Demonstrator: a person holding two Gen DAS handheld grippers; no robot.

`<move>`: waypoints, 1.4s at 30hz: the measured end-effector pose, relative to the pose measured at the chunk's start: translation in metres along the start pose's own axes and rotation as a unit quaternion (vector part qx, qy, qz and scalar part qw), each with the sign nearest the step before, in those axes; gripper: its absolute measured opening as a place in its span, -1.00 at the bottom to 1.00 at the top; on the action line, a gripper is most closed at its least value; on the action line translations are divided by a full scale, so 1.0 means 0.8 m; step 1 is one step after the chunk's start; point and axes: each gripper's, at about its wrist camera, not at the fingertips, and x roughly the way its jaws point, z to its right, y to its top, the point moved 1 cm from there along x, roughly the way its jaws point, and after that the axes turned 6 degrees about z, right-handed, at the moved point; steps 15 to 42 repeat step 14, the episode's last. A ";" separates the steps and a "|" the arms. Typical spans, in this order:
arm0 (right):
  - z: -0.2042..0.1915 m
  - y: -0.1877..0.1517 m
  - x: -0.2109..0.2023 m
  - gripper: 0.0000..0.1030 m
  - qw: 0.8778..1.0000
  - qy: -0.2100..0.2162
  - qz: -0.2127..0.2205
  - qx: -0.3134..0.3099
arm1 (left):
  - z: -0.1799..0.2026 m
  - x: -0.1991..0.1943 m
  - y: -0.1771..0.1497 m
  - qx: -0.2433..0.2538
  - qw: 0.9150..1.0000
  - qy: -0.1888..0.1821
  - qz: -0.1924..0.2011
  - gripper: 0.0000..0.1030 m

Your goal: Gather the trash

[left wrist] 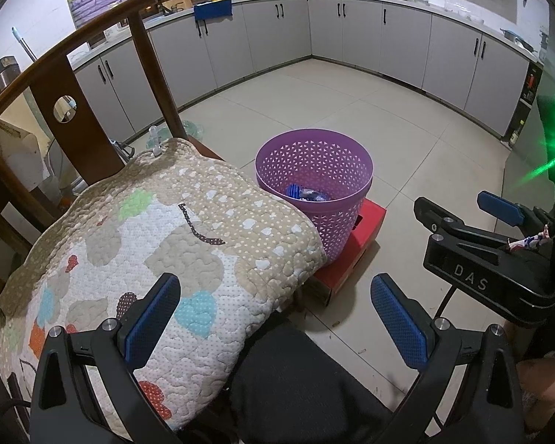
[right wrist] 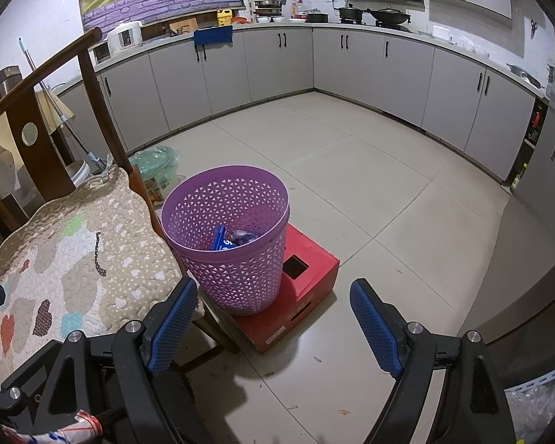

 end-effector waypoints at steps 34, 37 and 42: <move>0.000 0.000 0.000 0.72 1.000 0.000 0.000 0.000 | 0.003 -0.002 -0.002 0.010 1.000 -0.006 0.007 0.98; 0.000 0.000 0.000 0.72 1.000 0.000 0.000 0.000 | 0.003 -0.002 -0.002 0.010 1.000 -0.006 0.007 0.98; 0.000 0.000 0.000 0.72 1.000 0.000 0.000 0.000 | 0.003 -0.002 -0.002 0.010 1.000 -0.006 0.007 0.98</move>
